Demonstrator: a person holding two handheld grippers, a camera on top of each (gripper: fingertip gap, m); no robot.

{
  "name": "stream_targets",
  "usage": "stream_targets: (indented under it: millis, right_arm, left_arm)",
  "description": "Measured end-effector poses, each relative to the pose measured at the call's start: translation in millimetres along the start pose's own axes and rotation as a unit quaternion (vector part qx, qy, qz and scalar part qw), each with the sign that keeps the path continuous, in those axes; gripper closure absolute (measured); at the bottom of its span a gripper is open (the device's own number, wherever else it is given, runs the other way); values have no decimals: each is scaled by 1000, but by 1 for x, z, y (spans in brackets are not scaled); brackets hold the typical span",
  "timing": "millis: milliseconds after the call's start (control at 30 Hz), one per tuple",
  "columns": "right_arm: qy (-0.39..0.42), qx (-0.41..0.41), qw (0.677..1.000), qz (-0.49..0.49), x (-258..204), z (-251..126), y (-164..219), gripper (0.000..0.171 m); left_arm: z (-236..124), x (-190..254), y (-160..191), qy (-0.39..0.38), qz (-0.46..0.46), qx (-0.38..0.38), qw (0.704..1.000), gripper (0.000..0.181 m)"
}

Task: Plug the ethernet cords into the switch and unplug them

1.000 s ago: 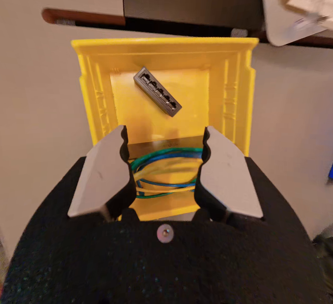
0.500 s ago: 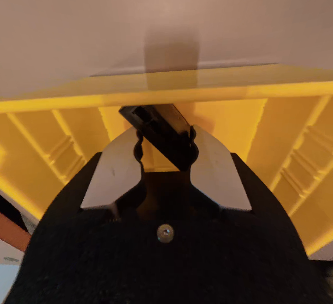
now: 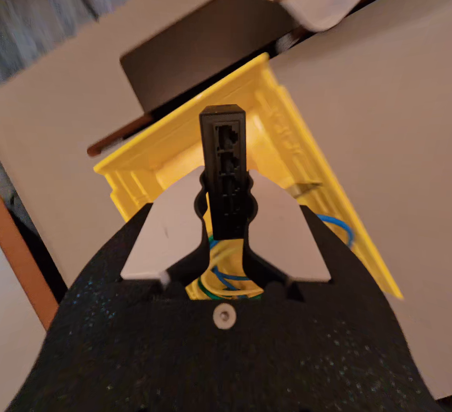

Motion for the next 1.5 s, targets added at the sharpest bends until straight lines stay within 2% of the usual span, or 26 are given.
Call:
stream_targets:
  millis: [33, 133, 267, 367, 500, 600, 733, 767, 800, 867, 967, 1100, 1300, 1400, 1500]
  right_arm:
    - [-16, 13, 1000, -1, -7, -1, -7, 97]
    - [-93, 44, 995, -17, -37, 0, -24, 85]
    - [-227, 70, 971, -10, -90, 5, -35, 69]
    - [-300, 100, 949, 3, -121, 2, -44, 70]
    - [-359, 108, 927, -27, -151, -11, -49, 76]
    - [-417, 112, 898, -78, -177, -25, -44, 92]
    - [-461, 90, 874, -122, -204, -29, -31, 120]
    - [-459, 80, 874, -137, -207, -28, -27, 136]
    - [-461, 69, 871, -154, -209, -26, -24, 143]
    - [-463, 64, 866, -175, -209, -25, -20, 144]
    - [-440, 100, 869, -201, -205, -24, -18, 144]
    - [-381, 141, 880, -246, -201, -21, -15, 144]
    - [-249, 126, 894, -350, -190, -11, -10, 144]
    - [-148, 130, 894, -403, -182, -9, -14, 144]
    - [-61, 115, 856, -501, -182, -9, -19, 144]
  left_arm:
    - [-20, 12, 1, 24, 22, 31, 999, 154]
    - [-78, 69, 23, 129, 119, 111, 978, 154]
    - [-125, 153, 88, 253, 249, 168, 920, 154]
    - [-131, 203, 146, 330, 311, 182, 872, 154]
    - [-121, 245, 205, 405, 374, 191, 812, 154]
    - [-113, 262, 231, 430, 418, 193, 777, 154]
    - [-97, 271, 243, 406, 460, 171, 771, 154]
    - [-93, 273, 244, 398, 470, 165, 770, 154]
    - [-90, 274, 245, 390, 478, 165, 770, 154]
    - [-84, 274, 246, 378, 486, 166, 770, 154]
    - [-81, 275, 244, 381, 467, 202, 772, 154]
    - [-75, 273, 237, 391, 383, 251, 798, 146]
    - [-77, 251, 220, 392, 218, 330, 831, 125]
    - [-76, 235, 211, 428, 113, 310, 842, 116]
    - [-65, 225, 211, 480, 31, 250, 841, 110]
Point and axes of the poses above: each gripper's, where its closed fingertips meet, z out along the fingers, y out of its underside, x = y × z across the jaws, the point moved 6 cm from there along -z, back along the fingers, and after that the axes turned 14 degrees about -z, right-handed, at the moved point
